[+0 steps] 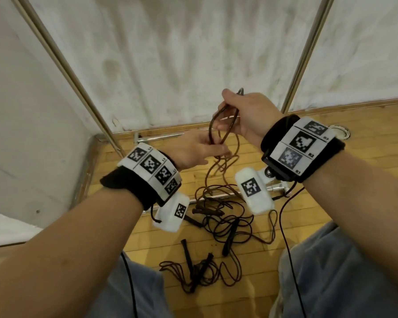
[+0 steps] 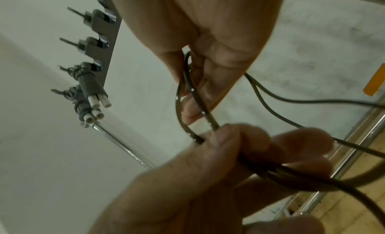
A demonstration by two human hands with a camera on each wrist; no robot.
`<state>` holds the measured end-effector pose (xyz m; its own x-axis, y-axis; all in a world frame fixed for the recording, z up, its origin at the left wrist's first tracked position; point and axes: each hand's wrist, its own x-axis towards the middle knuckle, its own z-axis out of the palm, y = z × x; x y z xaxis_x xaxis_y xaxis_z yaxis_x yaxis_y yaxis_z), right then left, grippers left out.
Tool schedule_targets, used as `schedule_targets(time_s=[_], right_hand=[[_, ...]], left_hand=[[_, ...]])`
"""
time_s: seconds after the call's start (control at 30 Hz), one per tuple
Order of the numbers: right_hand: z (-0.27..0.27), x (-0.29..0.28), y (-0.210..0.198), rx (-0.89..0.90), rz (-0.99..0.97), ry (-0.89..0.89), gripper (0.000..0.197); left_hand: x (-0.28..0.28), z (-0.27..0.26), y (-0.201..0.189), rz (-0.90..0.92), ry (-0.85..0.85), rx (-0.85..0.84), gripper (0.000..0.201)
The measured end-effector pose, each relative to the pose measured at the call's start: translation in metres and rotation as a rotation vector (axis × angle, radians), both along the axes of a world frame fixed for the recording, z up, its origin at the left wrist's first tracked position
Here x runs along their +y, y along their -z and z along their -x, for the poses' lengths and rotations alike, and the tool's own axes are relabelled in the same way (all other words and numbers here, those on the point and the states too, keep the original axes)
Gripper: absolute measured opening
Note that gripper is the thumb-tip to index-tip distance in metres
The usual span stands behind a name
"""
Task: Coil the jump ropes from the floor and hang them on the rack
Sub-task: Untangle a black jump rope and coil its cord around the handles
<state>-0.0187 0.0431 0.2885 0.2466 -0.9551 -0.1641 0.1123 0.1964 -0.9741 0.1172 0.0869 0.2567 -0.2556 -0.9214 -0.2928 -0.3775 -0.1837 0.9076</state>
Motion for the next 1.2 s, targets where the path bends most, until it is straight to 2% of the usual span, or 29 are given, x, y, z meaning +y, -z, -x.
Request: schedule_targets(time_s=[0.1, 0.23, 0.27, 0.33, 0.43, 0.57, 0.63, 0.7, 0.77, 0.87, 1.0, 1.07, 1.13, 1.2], right_hand=[[0.005, -0.004, -0.005, -0.047, 0.037, 0.092, 0.033], [0.016, -0.015, -0.013, -0.111, 0.098, 0.244, 0.033], [0.020, -0.019, -0.015, -0.150, 0.102, 0.278, 0.033], [0.028, -0.026, -0.016, -0.209, 0.095, 0.268, 0.035], [0.031, -0.029, -0.002, 0.001, 0.063, 0.043, 0.049], [0.011, -0.011, 0.032, 0.299, 0.070, -0.445, 0.031], [-0.001, 0.003, 0.050, 0.313, -0.002, -0.623, 0.018], [-0.007, 0.013, 0.062, 0.302, -0.018, -0.668, 0.008], [-0.010, 0.018, 0.065, 0.310, -0.023, -0.665, 0.013], [-0.010, 0.014, 0.061, 0.228, -0.066, -0.668, 0.018], [-0.006, 0.009, 0.055, 0.144, -0.105, -0.739, 0.013], [-0.006, 0.007, 0.054, 0.304, -0.041, -0.742, 0.012], [-0.005, 0.008, 0.056, 0.598, 0.070, -0.710, 0.005], [-0.003, 0.011, 0.061, 0.817, 0.121, -0.728, 0.012]], left_hand=[[-0.003, 0.003, 0.005, 0.033, -0.030, 0.016, 0.011], [-0.002, 0.010, 0.015, 0.160, 0.059, -0.285, 0.016], [-0.002, 0.011, 0.016, 0.171, 0.033, -0.268, 0.017], [-0.004, 0.010, 0.011, 0.169, -0.099, -0.101, 0.018], [-0.010, 0.002, -0.003, 0.210, -0.278, 0.136, 0.018], [-0.013, -0.010, -0.019, 0.251, -0.417, 0.363, 0.017], [-0.014, -0.017, -0.024, 0.246, -0.461, 0.444, 0.017], [-0.015, -0.025, -0.026, 0.232, -0.491, 0.483, 0.017], [-0.015, -0.031, -0.027, 0.239, -0.524, 0.497, 0.017], [-0.017, -0.039, -0.028, 0.258, -0.607, 0.550, 0.017], [-0.019, -0.050, -0.028, 0.319, -0.740, 0.604, 0.016], [-0.020, -0.051, -0.026, 0.340, -0.785, 0.584, 0.016], [-0.020, -0.052, -0.025, 0.361, -0.841, 0.564, 0.016], [-0.023, -0.059, -0.026, 0.377, -0.939, 0.590, 0.017]])
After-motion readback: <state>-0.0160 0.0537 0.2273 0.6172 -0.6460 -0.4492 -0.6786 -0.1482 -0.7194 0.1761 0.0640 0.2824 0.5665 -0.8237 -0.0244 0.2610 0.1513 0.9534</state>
